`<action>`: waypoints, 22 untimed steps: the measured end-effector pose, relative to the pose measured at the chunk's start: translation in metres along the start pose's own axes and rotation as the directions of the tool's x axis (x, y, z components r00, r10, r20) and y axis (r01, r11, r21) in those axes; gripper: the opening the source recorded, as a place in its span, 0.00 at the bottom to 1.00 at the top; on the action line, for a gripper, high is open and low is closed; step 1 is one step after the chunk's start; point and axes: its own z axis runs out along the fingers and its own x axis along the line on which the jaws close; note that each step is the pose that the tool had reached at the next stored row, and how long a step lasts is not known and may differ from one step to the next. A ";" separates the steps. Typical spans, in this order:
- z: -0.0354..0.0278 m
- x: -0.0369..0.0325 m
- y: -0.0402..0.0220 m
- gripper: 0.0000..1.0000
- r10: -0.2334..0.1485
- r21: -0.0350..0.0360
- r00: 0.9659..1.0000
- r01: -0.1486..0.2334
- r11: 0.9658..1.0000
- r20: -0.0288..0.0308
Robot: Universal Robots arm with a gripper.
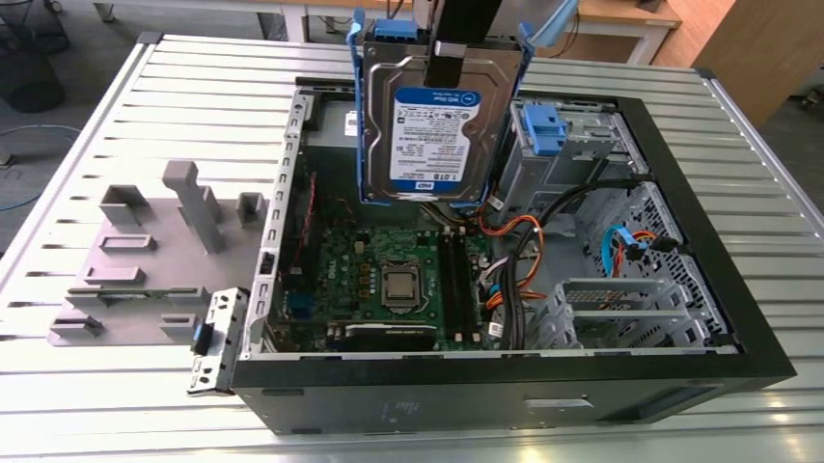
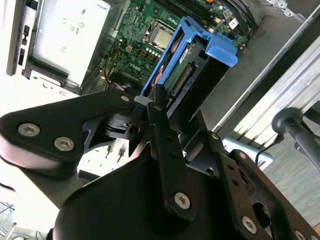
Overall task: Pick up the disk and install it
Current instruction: 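Pick up the disk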
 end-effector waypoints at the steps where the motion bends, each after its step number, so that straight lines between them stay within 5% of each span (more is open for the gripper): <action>1: 0.0000 0.0015 0.0000 0.35 0.000 0.000 1.000 0.000 1.000 0.000; 5: 0.0001 0.0067 -0.0001 0.35 0.000 0.000 1.000 0.000 1.000 -0.001; 17: 0.0001 0.0073 -0.0002 0.35 0.000 0.000 1.000 0.000 1.000 -0.001; 22: 0.0001 0.0113 -0.0003 0.35 0.000 0.000 1.000 0.000 1.000 0.010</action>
